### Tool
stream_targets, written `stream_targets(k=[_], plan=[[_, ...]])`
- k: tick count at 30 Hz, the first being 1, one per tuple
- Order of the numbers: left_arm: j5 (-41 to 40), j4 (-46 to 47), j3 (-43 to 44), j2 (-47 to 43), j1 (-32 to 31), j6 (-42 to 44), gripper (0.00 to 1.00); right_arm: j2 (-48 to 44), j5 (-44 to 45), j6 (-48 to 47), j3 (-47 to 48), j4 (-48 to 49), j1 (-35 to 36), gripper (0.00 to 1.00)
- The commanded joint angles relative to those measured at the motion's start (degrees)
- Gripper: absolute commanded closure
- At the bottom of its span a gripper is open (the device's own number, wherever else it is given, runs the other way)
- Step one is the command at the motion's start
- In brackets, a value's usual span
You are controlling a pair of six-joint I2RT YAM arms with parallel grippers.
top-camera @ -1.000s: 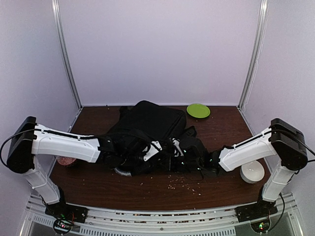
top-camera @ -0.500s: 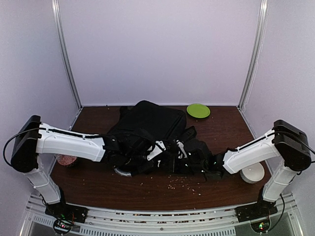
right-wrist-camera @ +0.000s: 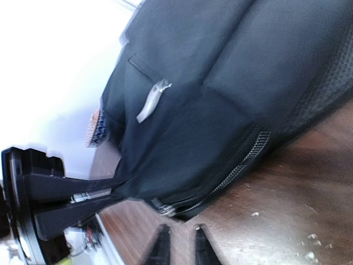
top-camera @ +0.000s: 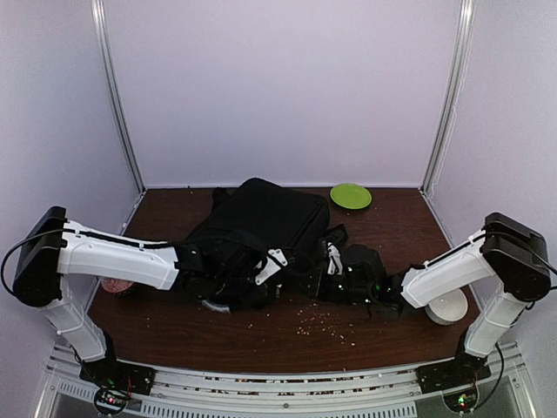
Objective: Pack the student bag
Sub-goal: Zip the student bag at the center of the board.
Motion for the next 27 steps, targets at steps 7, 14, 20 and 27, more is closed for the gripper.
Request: stream_targets(k=[7,14,20,27], plan=[[5.25,0.79,4.42,-0.9,-0.1,-4.3,1.0,5.46,-2.12,-4.73,2.4,4.9,4.56,0.6],[5.63,0.29,5.02,-1.96,-0.11,-4.03,1.0,8.33,1.09,-4.29,5.4,1.86,4.56,0.68],[6.09,-0.08,5.02,-2.44,-0.19,-3.93,1.0,9.63,3.32,-4.89,6.13,1.1,4.39,0.56],[6.12,-0.75,5.34,-2.52,-0.45,-3.76,1.0,10.86,4.52,-6.94,6.21,0.71,3.87,0.51]])
